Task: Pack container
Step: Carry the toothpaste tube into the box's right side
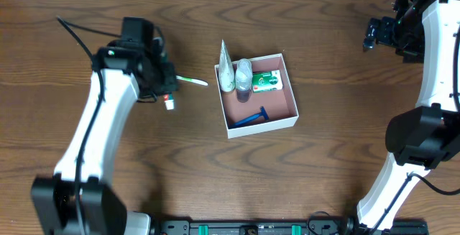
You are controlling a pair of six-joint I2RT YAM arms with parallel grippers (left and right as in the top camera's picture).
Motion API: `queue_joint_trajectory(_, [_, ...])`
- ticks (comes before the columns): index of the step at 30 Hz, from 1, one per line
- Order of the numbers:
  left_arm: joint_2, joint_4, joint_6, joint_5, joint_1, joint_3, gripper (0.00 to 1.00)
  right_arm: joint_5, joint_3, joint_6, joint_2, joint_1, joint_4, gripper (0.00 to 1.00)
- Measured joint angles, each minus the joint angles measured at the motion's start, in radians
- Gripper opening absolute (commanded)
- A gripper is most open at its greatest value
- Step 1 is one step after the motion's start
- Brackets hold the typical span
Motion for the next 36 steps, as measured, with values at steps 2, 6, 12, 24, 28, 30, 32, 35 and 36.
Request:
queue_joint_trajectory(2, [-0.043,0.008,0.024,-0.043,-0.068,0.000,0.14,0.000,0.000,0.000,0.000,0.000,0.000,0.99])
queue_joint_trajectory(6, [-0.110,0.032,0.055,-0.180,-0.244,0.000,0.14,0.000,0.000,0.000,0.000,0.000,0.000,0.99])
queue_joint_trajectory(12, [-0.138,0.069,0.073,-0.473,-0.526,0.000,0.14,0.000,0.000,0.000,0.000,0.000,0.000,0.99])
queue_joint_trajectory(24, [-0.103,0.190,0.077,-0.640,-0.761,0.000,0.14,0.000,0.000,0.000,0.000,0.000,0.000,0.99])
queue_joint_trajectory(28, [-0.031,0.221,0.097,-0.647,-0.761,0.000,0.13,0.000,0.000,0.000,0.000,0.000,0.000,0.99])
queue_joint_trajectory(30, [0.016,0.230,0.124,-0.648,-0.762,0.000,0.14,0.000,0.000,0.000,0.000,0.000,0.000,0.99])
queue_joint_trajectory(32, [0.062,0.230,0.169,-0.648,-0.765,0.000,0.14,0.000,0.000,0.000,0.000,0.000,0.000,0.99])
queue_joint_trajectory(35, [0.128,0.229,0.254,-0.655,-0.781,0.000,0.14,0.000,0.000,0.000,0.000,0.000,0.000,0.99])
queue_joint_trajectory(36, [0.149,0.229,0.293,-0.656,-0.793,0.000,0.14,0.000,0.000,0.000,0.000,0.000,0.000,0.99])
